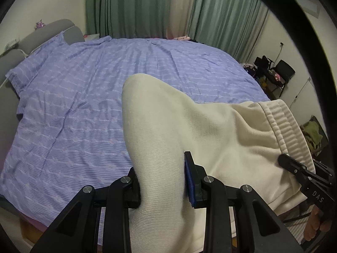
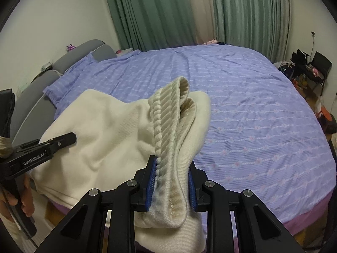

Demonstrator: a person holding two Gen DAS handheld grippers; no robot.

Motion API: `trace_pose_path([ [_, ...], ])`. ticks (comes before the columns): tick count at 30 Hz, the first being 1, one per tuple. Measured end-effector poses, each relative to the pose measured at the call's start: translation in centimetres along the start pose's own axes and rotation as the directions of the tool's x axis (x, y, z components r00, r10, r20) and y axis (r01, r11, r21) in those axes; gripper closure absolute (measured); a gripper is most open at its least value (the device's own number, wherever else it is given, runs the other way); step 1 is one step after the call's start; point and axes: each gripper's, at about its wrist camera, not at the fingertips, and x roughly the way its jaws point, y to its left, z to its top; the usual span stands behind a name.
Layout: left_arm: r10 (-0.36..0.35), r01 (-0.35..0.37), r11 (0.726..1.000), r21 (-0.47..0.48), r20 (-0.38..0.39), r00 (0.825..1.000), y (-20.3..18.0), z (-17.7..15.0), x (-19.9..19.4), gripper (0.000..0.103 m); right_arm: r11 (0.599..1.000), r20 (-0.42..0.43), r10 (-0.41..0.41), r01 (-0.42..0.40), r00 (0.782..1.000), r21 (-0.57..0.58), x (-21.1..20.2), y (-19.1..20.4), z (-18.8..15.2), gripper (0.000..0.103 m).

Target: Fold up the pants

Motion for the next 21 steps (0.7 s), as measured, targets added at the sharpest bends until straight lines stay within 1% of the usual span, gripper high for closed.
trace_pose_path([
  [6, 0.008, -0.008, 0.999, -0.042, 0.012, 1.000, 2.3, -0.3, -1.2, 0.073, 0.999, 0.007, 0.019, -0.019, 1.000, -0.044, -0.2, 2.4, 0.3, 0.076],
  [8, 0.020, -0.019, 0.997, -0.072, 0.015, 1.000, 3.1, -0.2, -1.8, 0.073, 0.998, 0.007, 0.037, -0.037, 0.999, -0.057, 0.0, 2.9, 0.6, 0.076],
  [13, 0.042, -0.038, 0.993, -0.114, 0.028, 0.999, 4.9, -0.3, -2.9, 0.073, 0.992, 0.017, 0.084, -0.082, 0.996, -0.100, 0.1, 4.5, 1.2, 0.076],
  [16, 0.054, -0.049, 0.991, -0.125, 0.036, 0.998, 6.2, -0.3, -3.5, 0.073, 0.988, 0.018, 0.099, -0.096, 0.995, -0.124, 0.2, 6.3, 1.6, 0.076],
  [18, 0.049, -0.042, 0.990, -0.136, 0.047, 0.998, 7.1, -0.4, -4.0, 0.073, 0.984, 0.021, 0.109, -0.105, 0.994, -0.141, 0.4, 7.7, 2.0, 0.076],
  [21, 0.047, -0.037, 0.989, -0.145, 0.063, 0.997, 9.7, -0.6, -4.4, 0.073, 0.981, 0.030, 0.115, -0.109, 0.993, -0.159, 0.9, 10.2, 2.5, 0.076],
])
